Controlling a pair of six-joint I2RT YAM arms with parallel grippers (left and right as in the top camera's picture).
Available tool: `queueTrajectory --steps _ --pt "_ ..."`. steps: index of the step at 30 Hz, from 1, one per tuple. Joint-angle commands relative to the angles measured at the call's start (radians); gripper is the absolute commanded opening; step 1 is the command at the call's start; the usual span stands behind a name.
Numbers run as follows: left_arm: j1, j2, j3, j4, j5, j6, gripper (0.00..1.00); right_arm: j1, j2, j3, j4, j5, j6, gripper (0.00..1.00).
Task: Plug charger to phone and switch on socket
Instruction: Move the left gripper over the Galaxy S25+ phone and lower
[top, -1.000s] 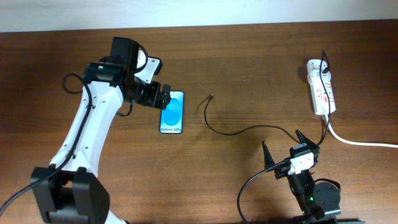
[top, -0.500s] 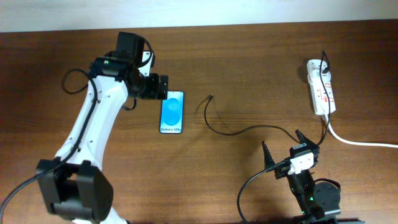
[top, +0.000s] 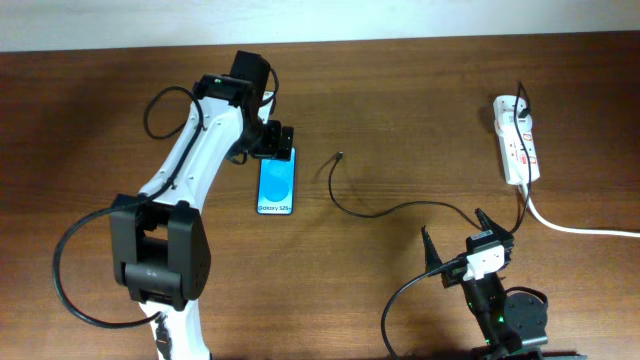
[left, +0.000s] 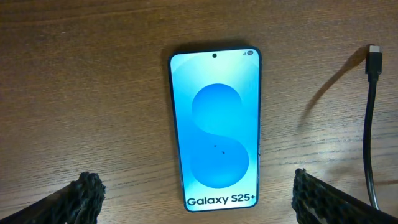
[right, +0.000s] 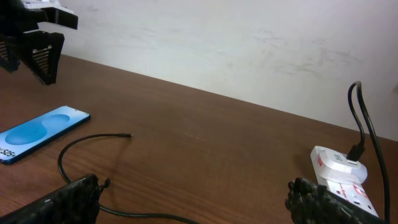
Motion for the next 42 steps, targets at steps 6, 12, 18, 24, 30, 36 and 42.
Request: queueTrajectory --steps 6,12,18,24,30,36,42 --pt "0.002 0.006 0.025 -0.002 -0.007 -0.016 0.99 -0.004 -0.008 -0.005 -0.005 -0.013 0.012 0.98" --pt "0.002 0.006 0.025 -0.002 -0.003 -0.016 0.99 -0.004 -0.008 -0.005 -0.005 -0.013 0.012 0.98" --pt "0.002 0.006 0.025 0.003 -0.003 -0.016 0.99 -0.004 -0.008 -0.005 -0.005 -0.013 0.012 0.98" --pt "0.002 0.006 0.025 0.032 0.075 -0.017 0.99 -0.004 -0.008 -0.005 -0.005 -0.013 0.012 0.98" --pt "0.002 0.031 0.025 0.051 0.045 -0.135 0.99 -0.004 -0.008 -0.005 -0.005 -0.014 0.012 0.98" --pt "-0.02 0.119 0.025 0.039 0.006 -0.136 0.99 -0.004 -0.008 -0.005 -0.005 -0.013 0.012 0.98" --pt "-0.04 0.132 0.024 0.043 -0.01 -0.136 0.99 -0.004 -0.008 -0.005 -0.005 -0.013 0.012 0.99"
